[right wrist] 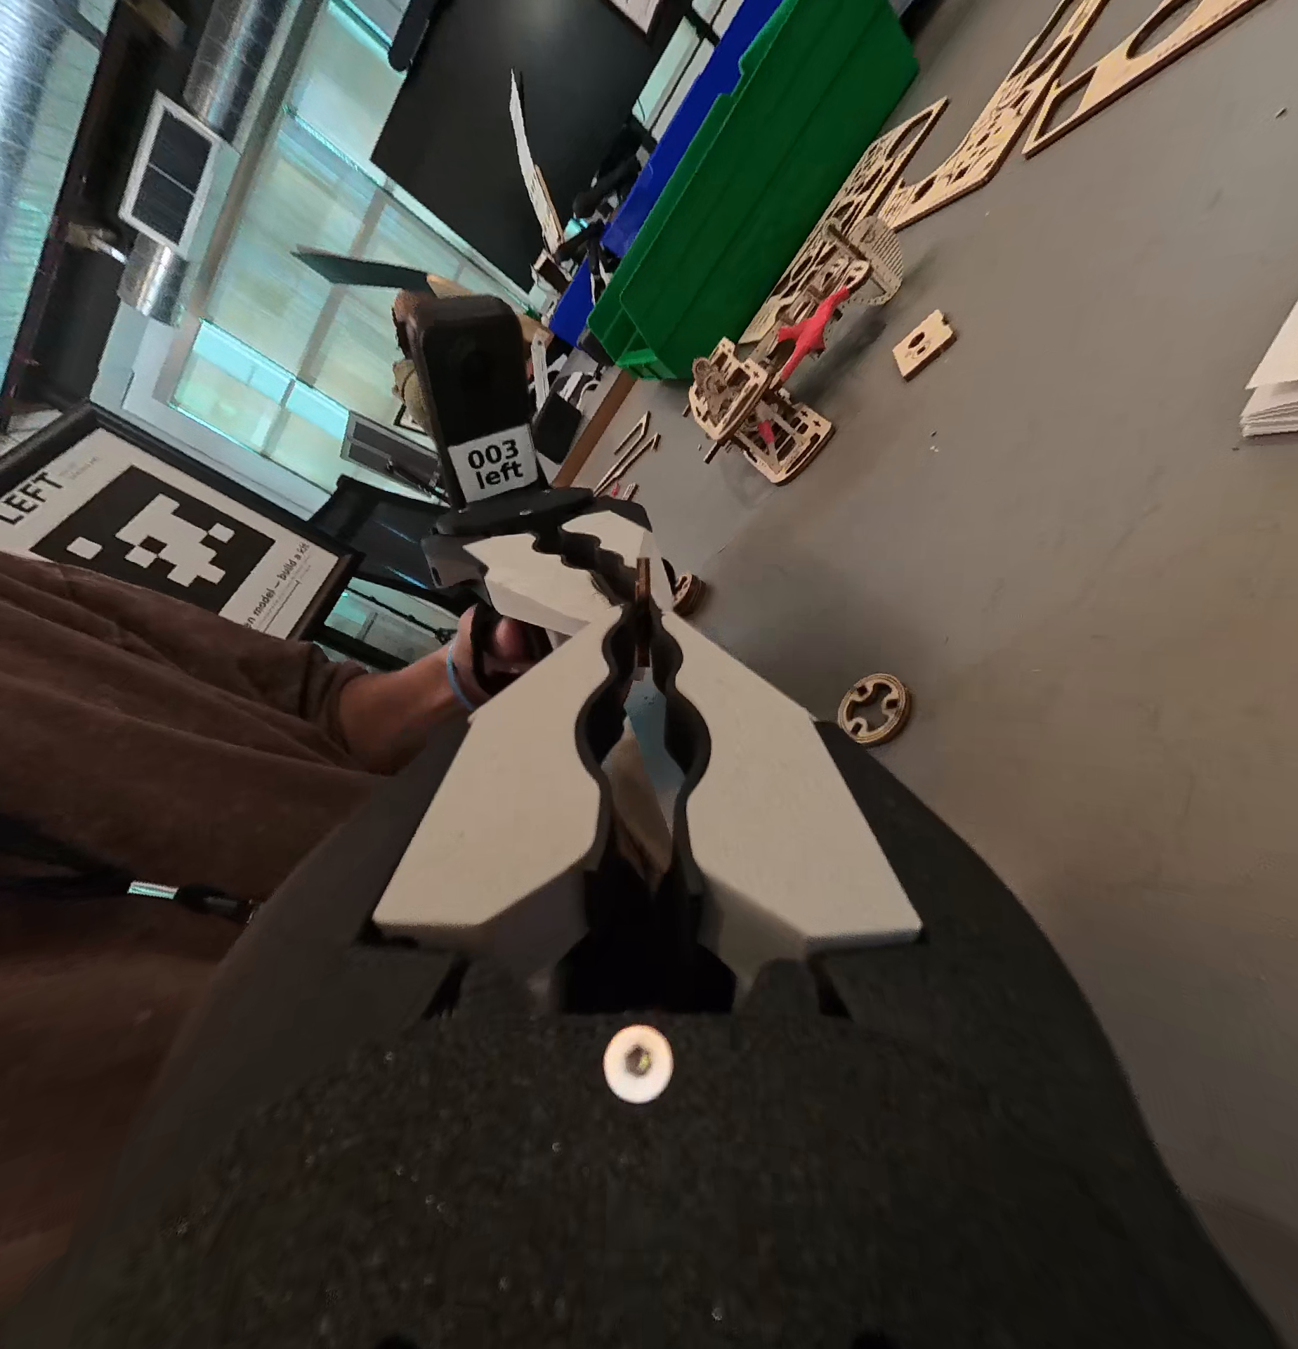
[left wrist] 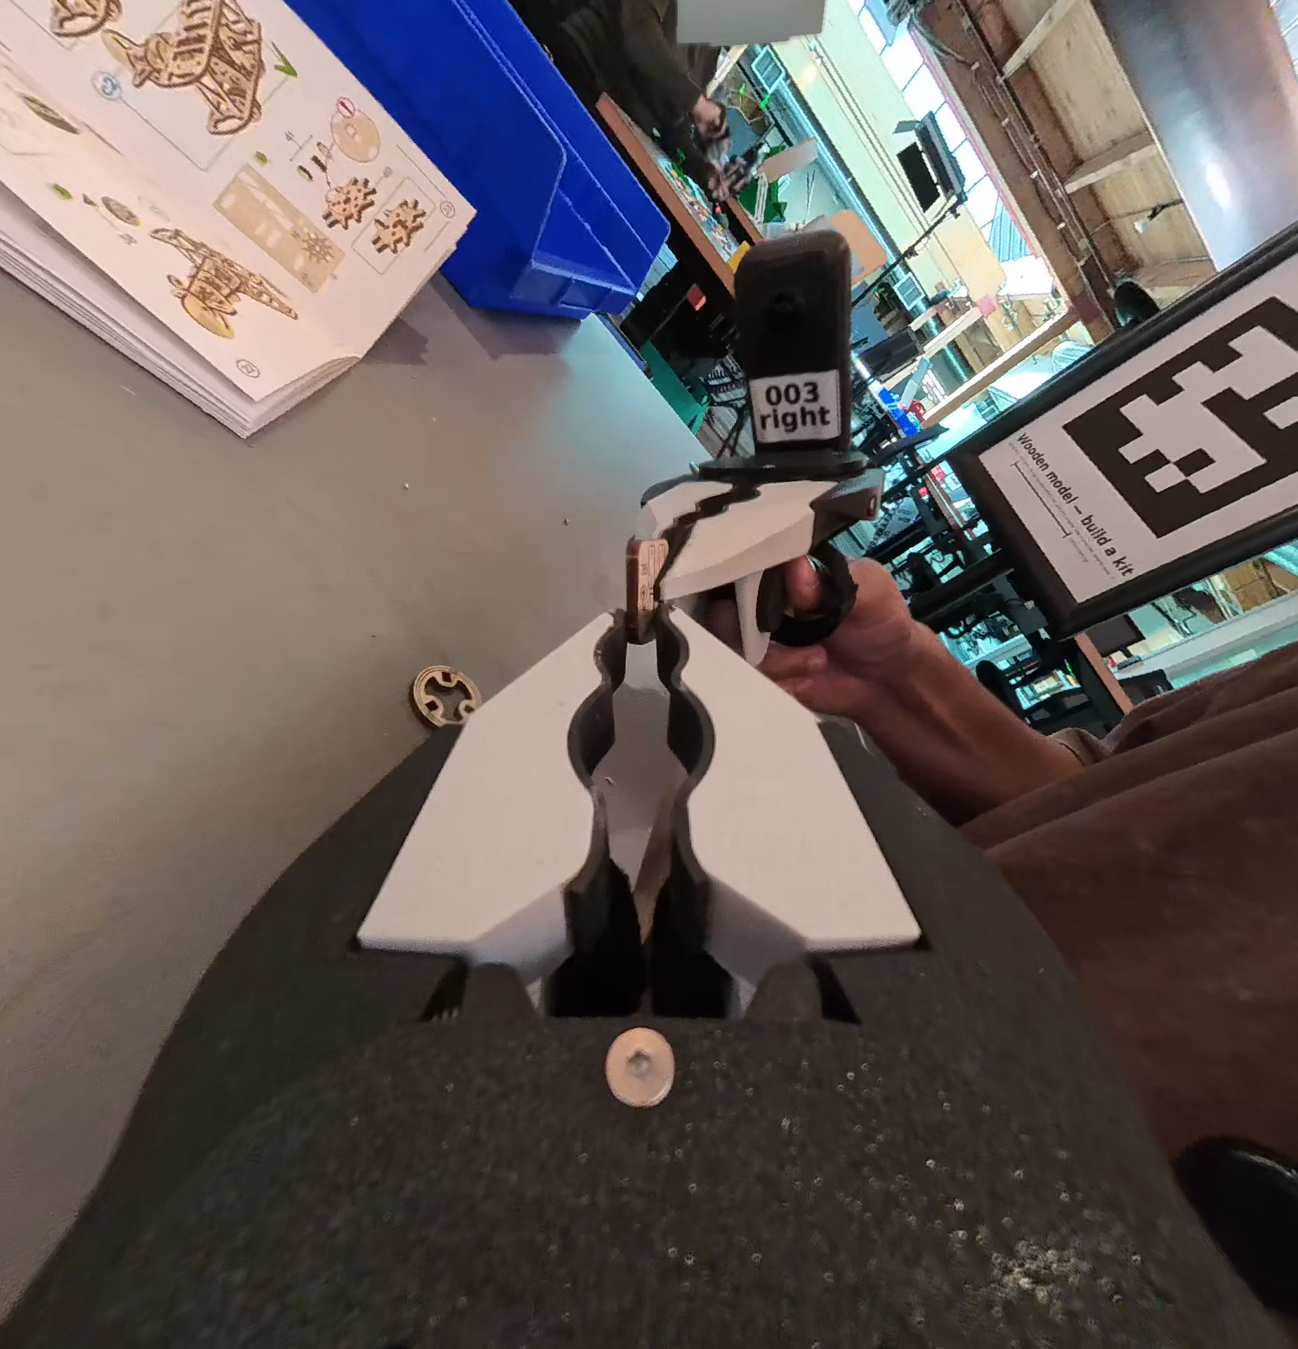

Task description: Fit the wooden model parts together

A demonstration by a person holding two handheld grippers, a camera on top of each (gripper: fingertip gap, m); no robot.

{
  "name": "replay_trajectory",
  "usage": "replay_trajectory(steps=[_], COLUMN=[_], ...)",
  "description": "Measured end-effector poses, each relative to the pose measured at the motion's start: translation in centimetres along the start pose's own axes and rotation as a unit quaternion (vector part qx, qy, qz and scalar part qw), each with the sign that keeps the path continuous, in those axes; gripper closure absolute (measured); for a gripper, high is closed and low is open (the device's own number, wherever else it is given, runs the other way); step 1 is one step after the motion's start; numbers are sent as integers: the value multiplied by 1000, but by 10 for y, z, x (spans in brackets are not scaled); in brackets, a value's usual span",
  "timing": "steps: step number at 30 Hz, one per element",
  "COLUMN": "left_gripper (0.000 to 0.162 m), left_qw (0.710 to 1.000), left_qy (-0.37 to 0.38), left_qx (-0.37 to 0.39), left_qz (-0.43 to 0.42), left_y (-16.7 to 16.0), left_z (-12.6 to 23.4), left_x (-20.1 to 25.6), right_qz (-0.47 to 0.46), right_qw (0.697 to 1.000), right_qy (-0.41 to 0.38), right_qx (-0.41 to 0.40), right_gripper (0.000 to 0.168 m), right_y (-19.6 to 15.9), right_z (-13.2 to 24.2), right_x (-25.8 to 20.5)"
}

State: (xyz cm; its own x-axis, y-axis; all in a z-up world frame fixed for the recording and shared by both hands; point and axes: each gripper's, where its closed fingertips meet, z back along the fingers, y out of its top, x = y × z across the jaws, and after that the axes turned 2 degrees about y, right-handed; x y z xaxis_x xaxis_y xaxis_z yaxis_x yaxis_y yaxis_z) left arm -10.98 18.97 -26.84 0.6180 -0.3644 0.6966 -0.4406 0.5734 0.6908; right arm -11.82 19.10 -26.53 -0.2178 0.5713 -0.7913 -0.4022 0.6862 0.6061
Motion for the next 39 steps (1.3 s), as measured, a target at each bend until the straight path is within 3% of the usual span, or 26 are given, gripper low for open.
replay_trajectory(steps=[11, 16, 20, 39], left_gripper=[161, 162, 162, 162], left_qw=[998, 993, 990, 992], left_qy=[-57, -89, -94, -83], left_qx=[-31, 28, 36, 30], left_qz=[-6, 79, 98, 94], left_y=[-8, 10, 8, 6], left_z=[1, 7, 3, 4], left_x=[17, 13, 14, 8], right_qz=[-18, -2, 0, -20], right_qw=[995, 998, 999, 999], right_qy=[59, 32, 25, 21], right_qx=[-82, -62, -37, -37], right_gripper=[165, 157, 161, 164], right_y=[-15, -13, -9, -9], right_z=[9, 4, -2, 4], right_x=[-14, -10, -12, -8])
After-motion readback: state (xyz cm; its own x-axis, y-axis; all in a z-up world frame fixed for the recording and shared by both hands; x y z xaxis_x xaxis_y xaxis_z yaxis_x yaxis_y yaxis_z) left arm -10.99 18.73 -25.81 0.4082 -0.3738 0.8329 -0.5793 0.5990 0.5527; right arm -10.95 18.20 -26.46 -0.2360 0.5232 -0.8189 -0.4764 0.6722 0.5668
